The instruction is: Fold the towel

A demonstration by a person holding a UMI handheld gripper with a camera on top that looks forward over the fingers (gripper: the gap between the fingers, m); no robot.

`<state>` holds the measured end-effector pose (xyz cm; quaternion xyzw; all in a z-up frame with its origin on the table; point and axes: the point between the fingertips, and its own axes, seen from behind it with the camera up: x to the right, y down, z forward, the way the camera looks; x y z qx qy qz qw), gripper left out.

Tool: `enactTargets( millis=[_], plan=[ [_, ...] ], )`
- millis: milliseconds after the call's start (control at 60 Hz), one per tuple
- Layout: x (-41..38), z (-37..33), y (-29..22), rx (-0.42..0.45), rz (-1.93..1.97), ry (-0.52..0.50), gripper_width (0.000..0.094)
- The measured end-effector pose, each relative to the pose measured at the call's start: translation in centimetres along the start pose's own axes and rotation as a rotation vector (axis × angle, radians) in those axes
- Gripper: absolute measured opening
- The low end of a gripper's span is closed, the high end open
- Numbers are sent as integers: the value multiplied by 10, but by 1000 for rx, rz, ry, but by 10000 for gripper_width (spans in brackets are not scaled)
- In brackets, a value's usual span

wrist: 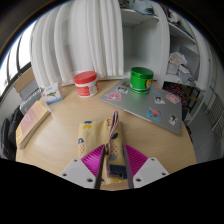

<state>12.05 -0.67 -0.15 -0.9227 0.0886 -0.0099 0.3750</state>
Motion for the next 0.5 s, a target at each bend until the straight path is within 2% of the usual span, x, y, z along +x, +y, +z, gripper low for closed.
enactTargets(
  millis=[83,117,167,500],
  plan=[
    [1,-16,-5,13,-20,1,775],
    [1,-25,-7,19,-22,-13,858],
    [2,-39,-9,29,-18,-27,829],
    [49,-144,-4,52,107,-27,836]
  ],
)
